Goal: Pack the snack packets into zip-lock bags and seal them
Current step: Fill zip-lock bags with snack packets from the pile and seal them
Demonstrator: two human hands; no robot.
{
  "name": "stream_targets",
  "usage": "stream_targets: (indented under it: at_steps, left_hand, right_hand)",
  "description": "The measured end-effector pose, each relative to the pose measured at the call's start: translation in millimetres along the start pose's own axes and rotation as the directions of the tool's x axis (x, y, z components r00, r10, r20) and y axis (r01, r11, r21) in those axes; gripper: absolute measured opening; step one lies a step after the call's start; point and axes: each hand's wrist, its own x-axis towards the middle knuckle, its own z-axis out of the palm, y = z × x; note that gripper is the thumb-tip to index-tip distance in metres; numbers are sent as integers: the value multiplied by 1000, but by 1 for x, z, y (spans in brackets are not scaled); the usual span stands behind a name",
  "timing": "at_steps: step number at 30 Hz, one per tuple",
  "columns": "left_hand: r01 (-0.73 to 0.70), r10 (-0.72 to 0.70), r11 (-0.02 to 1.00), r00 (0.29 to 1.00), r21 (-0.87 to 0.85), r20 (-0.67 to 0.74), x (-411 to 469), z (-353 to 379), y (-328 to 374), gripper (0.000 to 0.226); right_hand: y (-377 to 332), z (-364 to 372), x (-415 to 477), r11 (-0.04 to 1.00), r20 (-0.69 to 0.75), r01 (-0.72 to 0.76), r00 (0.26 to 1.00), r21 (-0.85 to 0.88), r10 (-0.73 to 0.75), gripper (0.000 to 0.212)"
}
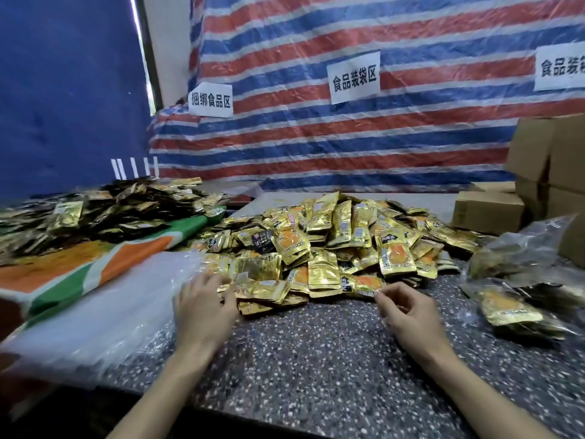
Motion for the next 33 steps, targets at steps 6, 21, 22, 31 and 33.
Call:
stream_targets:
  at_steps: [6,21,22,31,33]
  left_hand:
    - [367,-524,737,841,568,135,26,-37,-77,40]
    - [230,-260,874,966,428,11,43,-80,-51,26]
    - [180,-191,914,982,365,-6,37,-79,-37,25]
    - [-404,469,814,881,-417,64,-33,-3,103,5]
    - [-446,555,770,821,-457,135,-49,26,116,6]
  right_hand:
    - [1,0,-2,999,49,28,998,-18,-27,12]
    - [-2,0,-4,999,40,43,998,4,-43,14]
    - [-2,0,-4,999,39,38,999,11,-38,13]
    - [-9,-8,-4,911,112,-124,990,392,87,31]
    - [-9,-12,-4,880,138,-161,984,446,110,45]
